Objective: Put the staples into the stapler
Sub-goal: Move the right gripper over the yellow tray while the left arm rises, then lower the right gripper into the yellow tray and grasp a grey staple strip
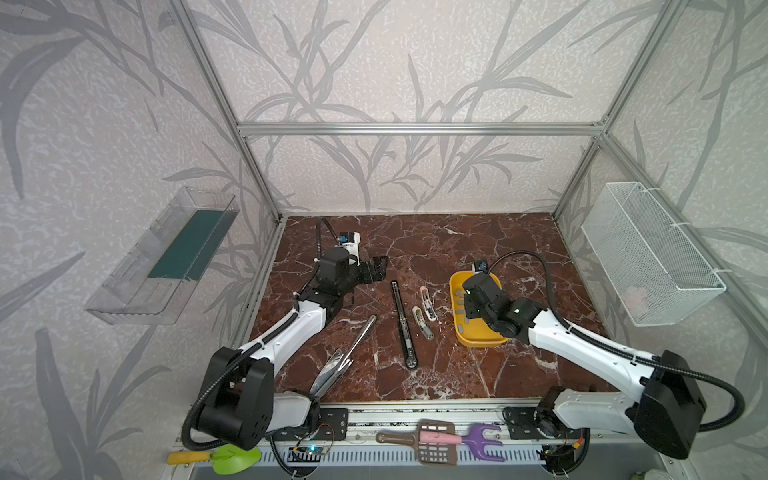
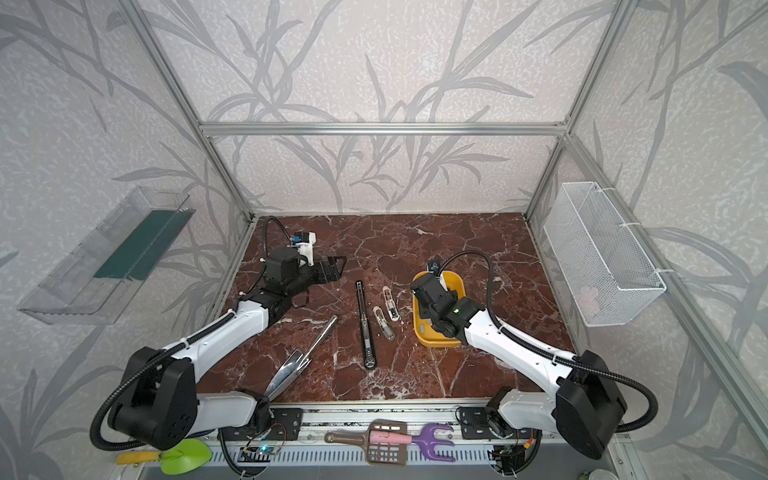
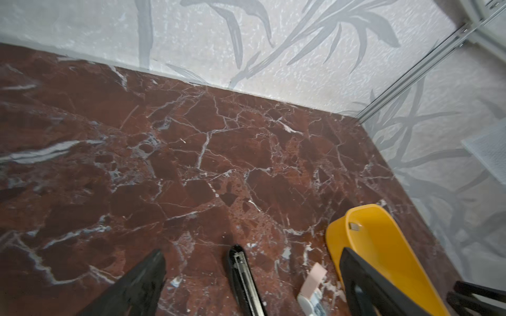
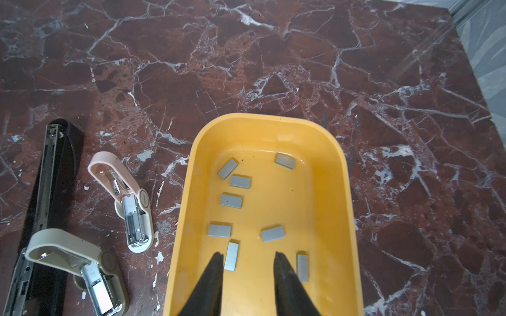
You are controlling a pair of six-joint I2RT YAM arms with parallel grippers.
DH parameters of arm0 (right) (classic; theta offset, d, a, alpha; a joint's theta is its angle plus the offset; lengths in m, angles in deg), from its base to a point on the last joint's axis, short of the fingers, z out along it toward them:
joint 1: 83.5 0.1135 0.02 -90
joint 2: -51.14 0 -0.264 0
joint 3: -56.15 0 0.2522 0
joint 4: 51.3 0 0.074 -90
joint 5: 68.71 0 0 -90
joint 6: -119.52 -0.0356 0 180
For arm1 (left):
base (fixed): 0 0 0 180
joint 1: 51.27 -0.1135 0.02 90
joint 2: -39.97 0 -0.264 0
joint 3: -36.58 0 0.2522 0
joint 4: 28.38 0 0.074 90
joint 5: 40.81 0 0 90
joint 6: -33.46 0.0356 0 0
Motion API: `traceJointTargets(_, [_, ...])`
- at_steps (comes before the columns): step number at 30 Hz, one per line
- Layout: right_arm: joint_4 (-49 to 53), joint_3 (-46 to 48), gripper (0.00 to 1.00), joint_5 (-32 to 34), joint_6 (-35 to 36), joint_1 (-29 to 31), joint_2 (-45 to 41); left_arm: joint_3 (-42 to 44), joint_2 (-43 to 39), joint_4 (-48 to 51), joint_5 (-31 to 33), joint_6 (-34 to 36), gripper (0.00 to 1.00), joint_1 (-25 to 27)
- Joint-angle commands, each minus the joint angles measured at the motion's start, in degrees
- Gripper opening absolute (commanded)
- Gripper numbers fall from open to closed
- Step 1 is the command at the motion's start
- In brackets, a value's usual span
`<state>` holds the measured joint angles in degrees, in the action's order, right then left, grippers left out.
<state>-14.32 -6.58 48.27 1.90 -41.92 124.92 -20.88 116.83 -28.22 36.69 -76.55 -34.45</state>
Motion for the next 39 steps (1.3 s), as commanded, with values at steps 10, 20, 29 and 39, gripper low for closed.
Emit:
traceJointTargets(10, [-7.0, -1.35, 0.37, -8.56, 4.41, -8.65, 13.29, -4.53, 6.74, -3.13, 6.98, 16.64, 0.99, -0.03])
traceJointTargets(20, [5.32, -8.77, 0.34, -4.93, -4.41, -11.39, 20.72, -8.02, 8.48, -1.77, 11.21, 21.28, 0.99, -0.13])
traceJointTargets(29, [3.14, -1.05, 0.41, -14.01, -10.94, -14.32, 17.82, -9.61, 10.94, -4.49, 11.77, 23.45, 0.99, -0.16])
traceJointTargets(39, [-5.52, 2.75, 0.44, -24.36, -11.67, -17.28, 19.75, -7.01, 8.45, -6.86, 10.78, 23.18, 0.99, -0.2])
